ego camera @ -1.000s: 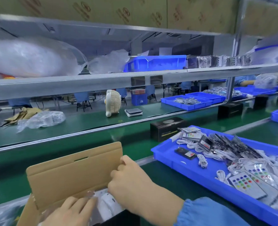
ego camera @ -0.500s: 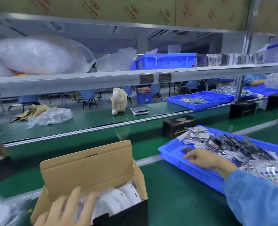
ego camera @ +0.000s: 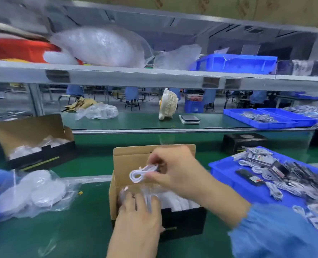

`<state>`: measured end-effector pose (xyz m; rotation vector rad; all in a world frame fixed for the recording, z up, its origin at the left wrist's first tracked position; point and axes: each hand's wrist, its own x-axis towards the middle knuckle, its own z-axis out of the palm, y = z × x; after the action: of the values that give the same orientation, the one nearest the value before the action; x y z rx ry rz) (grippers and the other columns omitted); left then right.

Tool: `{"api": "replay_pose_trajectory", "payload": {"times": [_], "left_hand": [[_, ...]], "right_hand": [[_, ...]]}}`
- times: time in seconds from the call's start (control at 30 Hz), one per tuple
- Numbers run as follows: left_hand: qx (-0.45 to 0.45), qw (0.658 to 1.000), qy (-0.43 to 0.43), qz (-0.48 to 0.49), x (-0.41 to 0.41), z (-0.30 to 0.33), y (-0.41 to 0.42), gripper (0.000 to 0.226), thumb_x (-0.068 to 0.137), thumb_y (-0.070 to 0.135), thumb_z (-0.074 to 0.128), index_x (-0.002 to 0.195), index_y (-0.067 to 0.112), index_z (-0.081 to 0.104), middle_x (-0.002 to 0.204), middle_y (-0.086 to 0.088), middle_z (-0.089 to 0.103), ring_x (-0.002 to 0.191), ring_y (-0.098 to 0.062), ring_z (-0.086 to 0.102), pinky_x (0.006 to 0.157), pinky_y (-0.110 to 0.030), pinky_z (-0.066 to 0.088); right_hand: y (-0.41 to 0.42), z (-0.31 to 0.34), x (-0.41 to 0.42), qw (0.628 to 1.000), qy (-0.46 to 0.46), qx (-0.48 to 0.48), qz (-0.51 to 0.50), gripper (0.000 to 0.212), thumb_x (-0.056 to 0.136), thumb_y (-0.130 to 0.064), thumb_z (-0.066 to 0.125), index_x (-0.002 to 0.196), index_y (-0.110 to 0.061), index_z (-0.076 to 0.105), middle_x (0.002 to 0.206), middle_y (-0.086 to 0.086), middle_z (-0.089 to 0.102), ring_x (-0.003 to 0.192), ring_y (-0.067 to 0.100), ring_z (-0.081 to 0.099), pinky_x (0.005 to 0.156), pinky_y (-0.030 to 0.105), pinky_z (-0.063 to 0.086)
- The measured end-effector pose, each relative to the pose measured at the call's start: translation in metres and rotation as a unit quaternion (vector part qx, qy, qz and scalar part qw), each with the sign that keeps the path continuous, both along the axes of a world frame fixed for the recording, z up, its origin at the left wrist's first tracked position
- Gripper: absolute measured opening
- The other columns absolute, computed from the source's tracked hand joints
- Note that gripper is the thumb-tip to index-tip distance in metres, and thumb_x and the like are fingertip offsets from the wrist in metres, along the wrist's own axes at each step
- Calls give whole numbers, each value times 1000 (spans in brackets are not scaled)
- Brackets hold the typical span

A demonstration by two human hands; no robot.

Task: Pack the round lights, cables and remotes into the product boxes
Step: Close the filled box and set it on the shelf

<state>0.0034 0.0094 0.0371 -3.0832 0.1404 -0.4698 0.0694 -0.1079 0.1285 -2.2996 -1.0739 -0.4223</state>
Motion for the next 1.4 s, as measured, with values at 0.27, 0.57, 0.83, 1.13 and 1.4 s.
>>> {"api": "replay_pose_trajectory", "payload": {"times": [0.27, 0.57, 0.83, 1.13, 1.4], "left_hand": [[-287, 927, -150, -189, -37, 3, 61, 41, 72, 30, 58, 103, 57, 60, 99, 29, 66, 96, 2, 63, 79, -10, 49], [-753, 653, 54, -55, 12, 1, 91, 36, 81, 39, 63, 116, 34, 66, 115, 5, 72, 109, -14, 67, 94, -41, 48], [-732, 661, 136, -91, 35, -8, 102, 89, 47, 24, 92, 124, 47, 53, 112, 0, 73, 104, -22, 70, 89, -34, 50], [-525, 815, 18, -246, 26, -16, 108, 31, 67, 37, 89, 93, 25, 78, 128, 8, 66, 123, -9, 58, 97, -20, 49], [-494, 838, -51, -225, 21, -11, 84, 33, 69, 51, 68, 98, 35, 73, 119, 12, 64, 115, -10, 58, 92, -12, 42]], "right_hand": [[42, -29, -17, 979, 55, -153, 119, 33, 98, -42, 47, 86, -21, 70, 83, -7, 69, 78, 19, 55, 85, 36, 49], [-17, -30, -8, 986, -28, 96, 137, 20, 94, -19, 61, 112, -20, 70, 121, -10, 66, 110, 11, 62, 96, 33, 50], [-93, -92, 29, 794, 467, 387, 51, 56, 82, -38, 63, 137, -34, 50, 133, -9, 61, 123, 9, 57, 90, 26, 51], [-82, -110, 16, 955, 207, 212, 14, 28, 83, -8, 72, 91, -35, 67, 122, -9, 60, 121, 10, 55, 97, 18, 41], [-85, -101, 13, 951, 221, 212, 38, 35, 86, -57, 49, 110, -36, 65, 134, -10, 53, 131, 10, 45, 98, 13, 37]]}}
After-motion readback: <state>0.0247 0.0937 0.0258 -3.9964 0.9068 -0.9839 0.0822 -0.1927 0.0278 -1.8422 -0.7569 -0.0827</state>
